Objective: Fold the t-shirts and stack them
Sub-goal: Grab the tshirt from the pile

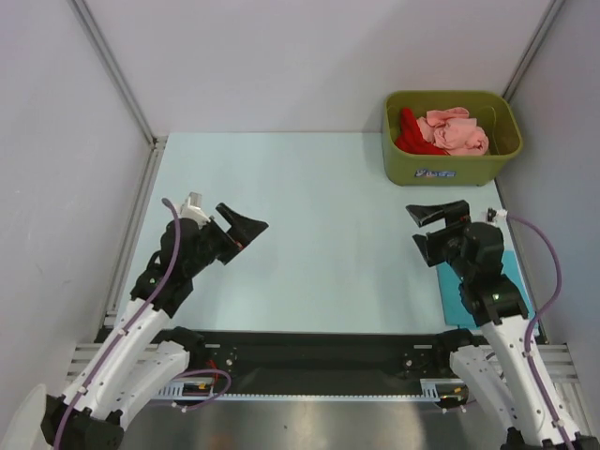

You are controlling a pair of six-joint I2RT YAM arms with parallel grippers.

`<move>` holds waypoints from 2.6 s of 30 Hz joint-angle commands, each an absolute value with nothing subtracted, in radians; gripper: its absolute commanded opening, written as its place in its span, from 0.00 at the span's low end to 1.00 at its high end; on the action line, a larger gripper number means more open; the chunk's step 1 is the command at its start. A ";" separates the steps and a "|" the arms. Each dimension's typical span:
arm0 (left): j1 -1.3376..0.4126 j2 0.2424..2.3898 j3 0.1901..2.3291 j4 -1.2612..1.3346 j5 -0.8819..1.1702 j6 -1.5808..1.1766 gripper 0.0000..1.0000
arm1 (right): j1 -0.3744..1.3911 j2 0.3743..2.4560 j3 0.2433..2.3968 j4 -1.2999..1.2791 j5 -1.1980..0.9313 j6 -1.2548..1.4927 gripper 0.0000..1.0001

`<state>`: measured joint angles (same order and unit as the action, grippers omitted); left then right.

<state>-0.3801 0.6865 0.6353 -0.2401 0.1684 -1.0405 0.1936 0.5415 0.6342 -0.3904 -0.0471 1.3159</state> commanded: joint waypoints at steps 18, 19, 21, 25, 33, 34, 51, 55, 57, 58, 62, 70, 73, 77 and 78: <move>-0.376 0.813 0.960 -0.672 0.187 -0.374 0.96 | -0.098 1.517 1.446 -0.265 -0.003 0.635 0.73; -0.376 0.811 0.945 -0.672 0.193 -0.365 0.94 | -0.095 1.567 1.573 -0.297 0.026 0.611 0.73; -0.376 0.815 0.930 -0.664 0.207 -0.338 0.87 | -0.086 1.713 1.678 -0.307 0.050 0.550 0.73; -0.374 0.850 0.928 -0.661 0.221 -0.302 0.77 | -0.071 1.969 1.929 -0.314 0.072 0.482 0.71; -0.376 0.914 0.945 -0.678 0.206 -0.247 0.75 | -0.080 2.362 2.411 -0.391 0.251 0.327 0.73; -0.376 0.920 0.946 -0.678 0.204 -0.241 0.74 | -0.087 2.396 2.419 -0.388 0.264 0.298 0.74; -0.416 1.006 0.974 -0.690 0.146 -0.193 0.70 | -0.101 2.560 2.428 -0.301 0.356 0.072 0.53; -0.416 1.005 0.977 -0.696 0.140 -0.196 0.69 | -0.101 2.574 2.479 -0.282 0.388 0.040 0.24; -0.416 1.006 0.980 -0.693 0.137 -0.204 0.68 | -0.100 2.556 2.522 -0.249 0.422 0.038 0.11; -0.416 1.008 0.989 -0.692 0.143 -0.207 0.67 | -0.095 2.525 2.542 -0.232 0.432 0.041 0.01; -0.414 1.005 1.043 -0.675 0.170 -0.244 0.64 | -0.080 2.352 2.553 -0.086 0.497 0.052 0.00; -0.405 0.898 1.055 -0.664 0.228 -0.317 0.63 | 0.009 2.119 2.649 0.075 0.401 0.098 0.00; -0.405 0.827 1.043 -0.669 0.230 -0.354 0.63 | 0.121 1.984 2.577 0.103 0.405 0.077 0.00; -0.405 0.733 1.046 -0.710 0.213 -0.400 0.63 | 0.253 1.809 2.464 0.037 0.419 0.092 0.00; -0.405 0.712 1.045 -0.718 0.207 -0.406 0.64 | 0.308 1.781 2.438 0.023 0.419 0.089 0.00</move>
